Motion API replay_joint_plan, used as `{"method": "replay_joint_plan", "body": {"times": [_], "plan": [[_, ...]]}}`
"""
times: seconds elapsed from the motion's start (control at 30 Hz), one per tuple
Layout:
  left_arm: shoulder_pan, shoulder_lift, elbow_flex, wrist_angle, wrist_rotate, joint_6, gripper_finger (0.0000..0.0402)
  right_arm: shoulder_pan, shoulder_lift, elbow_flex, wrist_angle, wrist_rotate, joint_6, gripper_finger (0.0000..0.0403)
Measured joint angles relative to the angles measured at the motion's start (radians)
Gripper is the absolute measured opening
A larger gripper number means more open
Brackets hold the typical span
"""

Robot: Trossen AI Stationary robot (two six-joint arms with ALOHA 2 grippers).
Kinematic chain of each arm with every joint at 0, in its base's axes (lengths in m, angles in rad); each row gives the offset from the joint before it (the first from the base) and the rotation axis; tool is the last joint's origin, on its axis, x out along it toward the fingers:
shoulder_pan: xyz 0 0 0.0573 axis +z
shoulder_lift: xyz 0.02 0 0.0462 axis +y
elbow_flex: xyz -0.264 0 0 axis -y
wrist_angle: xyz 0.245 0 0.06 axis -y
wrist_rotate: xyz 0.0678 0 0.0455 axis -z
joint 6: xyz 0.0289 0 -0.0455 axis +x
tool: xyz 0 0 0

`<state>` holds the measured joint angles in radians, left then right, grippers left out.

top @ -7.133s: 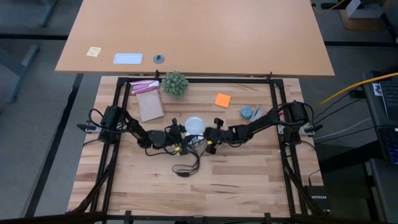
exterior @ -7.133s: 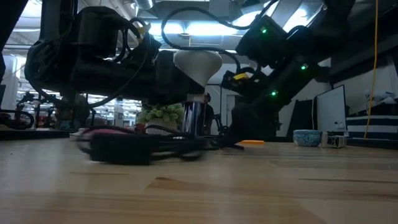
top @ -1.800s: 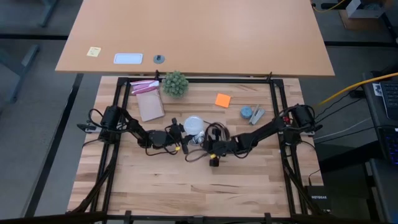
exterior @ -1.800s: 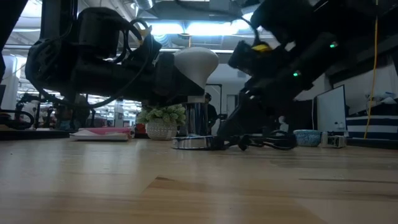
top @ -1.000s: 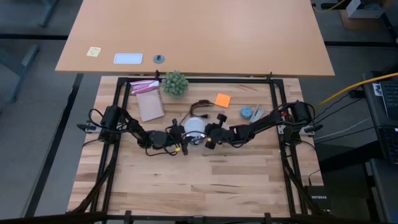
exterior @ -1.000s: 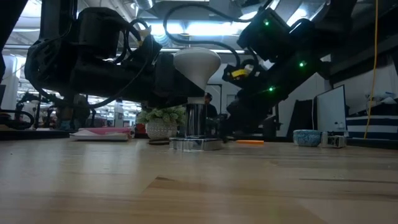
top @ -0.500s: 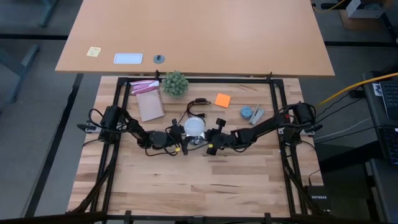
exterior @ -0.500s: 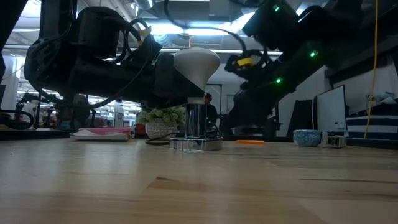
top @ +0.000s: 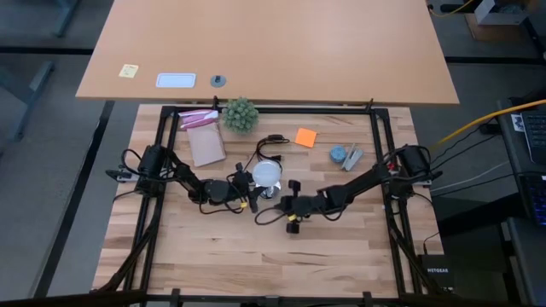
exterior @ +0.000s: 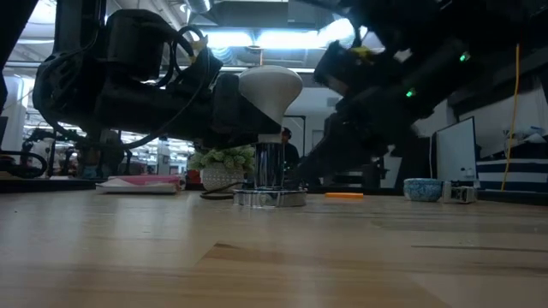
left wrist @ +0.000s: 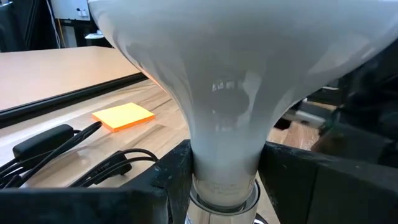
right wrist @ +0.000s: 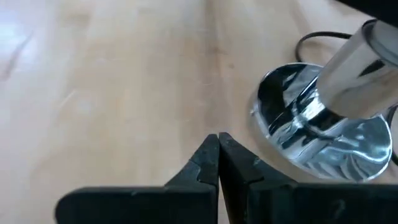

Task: Screw lightbulb
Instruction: Insert the white lightbulb into the silver lamp

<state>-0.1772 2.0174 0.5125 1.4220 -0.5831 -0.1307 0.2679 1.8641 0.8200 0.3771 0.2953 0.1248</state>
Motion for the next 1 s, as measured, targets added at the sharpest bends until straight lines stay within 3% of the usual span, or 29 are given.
{"method": "replay_joint_plan", "body": {"times": [0.53,0.73,1.0], "plan": [[0.002,-0.001,0.000,-0.003,-0.012,0.003,0.0153,-0.080,0.054,0.000,-0.042,0.154,0.007,0.0007],[0.002,-0.001,-0.001,-0.006,-0.020,0.004,0.0153,-0.092,0.055,-0.002,-0.046,0.289,0.010,0.0008],[0.000,-0.001,0.000,-0.005,0.002,0.000,0.0153,-0.094,0.051,0.000,-0.036,0.369,0.004,0.0007]]}}
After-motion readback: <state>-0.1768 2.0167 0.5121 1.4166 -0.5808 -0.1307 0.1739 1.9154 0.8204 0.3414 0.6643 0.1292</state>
